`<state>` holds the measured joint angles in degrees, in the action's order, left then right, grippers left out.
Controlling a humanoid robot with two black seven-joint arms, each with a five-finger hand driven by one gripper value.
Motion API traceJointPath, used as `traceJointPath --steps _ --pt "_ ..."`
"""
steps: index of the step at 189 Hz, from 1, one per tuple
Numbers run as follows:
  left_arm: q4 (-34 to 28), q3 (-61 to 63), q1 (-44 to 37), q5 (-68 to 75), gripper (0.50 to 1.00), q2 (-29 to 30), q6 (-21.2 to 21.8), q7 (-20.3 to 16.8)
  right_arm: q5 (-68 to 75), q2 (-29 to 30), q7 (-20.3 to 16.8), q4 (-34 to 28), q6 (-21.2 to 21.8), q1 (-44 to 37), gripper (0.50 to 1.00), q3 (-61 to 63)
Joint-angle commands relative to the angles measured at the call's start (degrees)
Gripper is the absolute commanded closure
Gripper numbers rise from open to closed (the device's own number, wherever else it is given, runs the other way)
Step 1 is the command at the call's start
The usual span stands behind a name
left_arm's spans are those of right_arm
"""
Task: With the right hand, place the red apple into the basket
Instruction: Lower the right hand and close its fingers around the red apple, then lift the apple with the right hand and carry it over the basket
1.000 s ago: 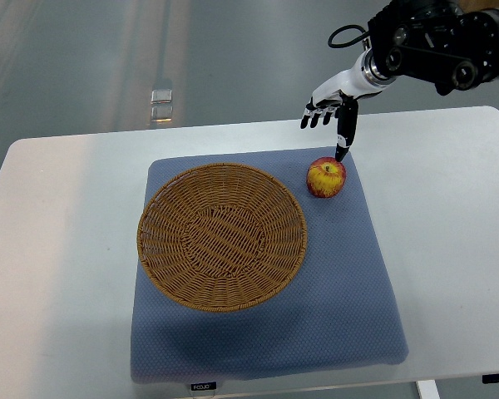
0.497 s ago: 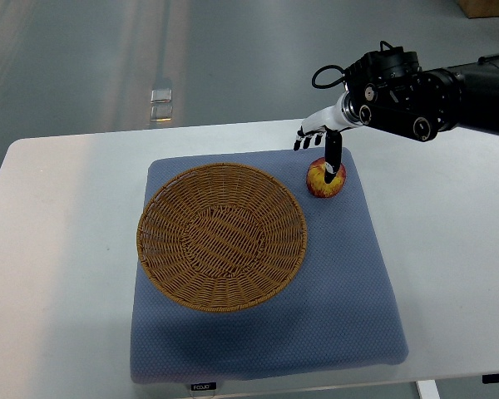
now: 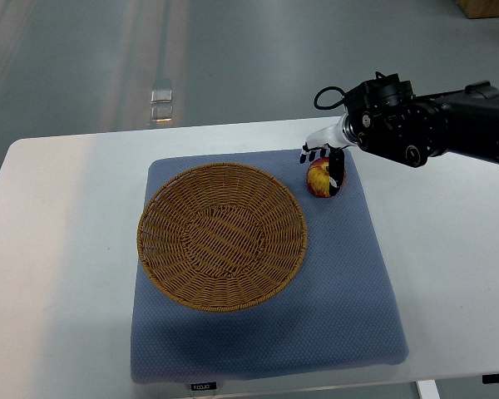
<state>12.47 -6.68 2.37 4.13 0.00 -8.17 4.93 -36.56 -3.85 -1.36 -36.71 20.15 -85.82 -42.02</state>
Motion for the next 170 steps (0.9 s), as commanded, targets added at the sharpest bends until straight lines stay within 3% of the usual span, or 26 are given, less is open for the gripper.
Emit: traceJointPath --steps 1,48,49,61,73,75,81,91,92,94,136,170 --pt "-0.1 0.0 0.0 0.0 0.500 0.0 0.0 0.0 -0.2 0.1 0.0 0.7 -1.0 0.9 0.587 0.0" --pt "-0.2 0.0 0.0 0.0 0.500 0.0 0.0 0.0 -0.3 0.8 0.1 2.3 -1.3 2.4 0.613 -0.1" --pt "-0.2 0.0 0.0 0.0 0.500 0.0 0.0 0.0 -0.3 0.8 0.2 2.7 -1.3 2.7 0.634 -0.1" --pt "-0.2 0.0 0.0 0.0 0.500 0.0 0.0 0.0 -0.3 0.8 0.4 2.7 -1.3 2.9 0.668 -0.1" --pt "-0.2 0.0 0.0 0.0 0.500 0.0 0.0 0.0 -0.3 0.8 0.4 2.7 -1.3 2.9 0.673 -0.1" --pt "-0.2 0.0 0.0 0.0 0.500 0.0 0.0 0.0 -0.4 0.8 0.5 2.7 -1.3 2.9 0.713 -0.1" --pt "-0.2 0.0 0.0 0.0 0.500 0.0 0.0 0.0 -0.4 0.8 0.5 2.7 -1.4 2.9 0.762 -0.1" --pt "-0.2 0.0 0.0 0.0 0.500 0.0 0.0 0.0 -0.4 0.8 0.5 2.7 -1.4 2.9 0.762 -0.1" --pt "-0.2 0.0 0.0 0.0 0.500 0.0 0.0 0.0 -0.4 0.7 0.5 2.7 -1.7 2.9 0.835 -0.2" --pt "-0.2 0.0 0.0 0.0 0.500 0.0 0.0 0.0 -0.5 0.7 0.5 2.7 -1.8 2.9 0.844 -0.3" --pt "-0.3 0.0 0.0 0.0 0.500 0.0 0.0 0.0 -2.3 -0.4 0.6 2.3 -1.2 2.1 0.859 -0.1" --pt "-0.1 0.0 0.0 0.0 0.500 0.0 0.0 0.0 -2.1 -6.1 0.7 -4.4 6.0 -10.5 0.857 0.4"
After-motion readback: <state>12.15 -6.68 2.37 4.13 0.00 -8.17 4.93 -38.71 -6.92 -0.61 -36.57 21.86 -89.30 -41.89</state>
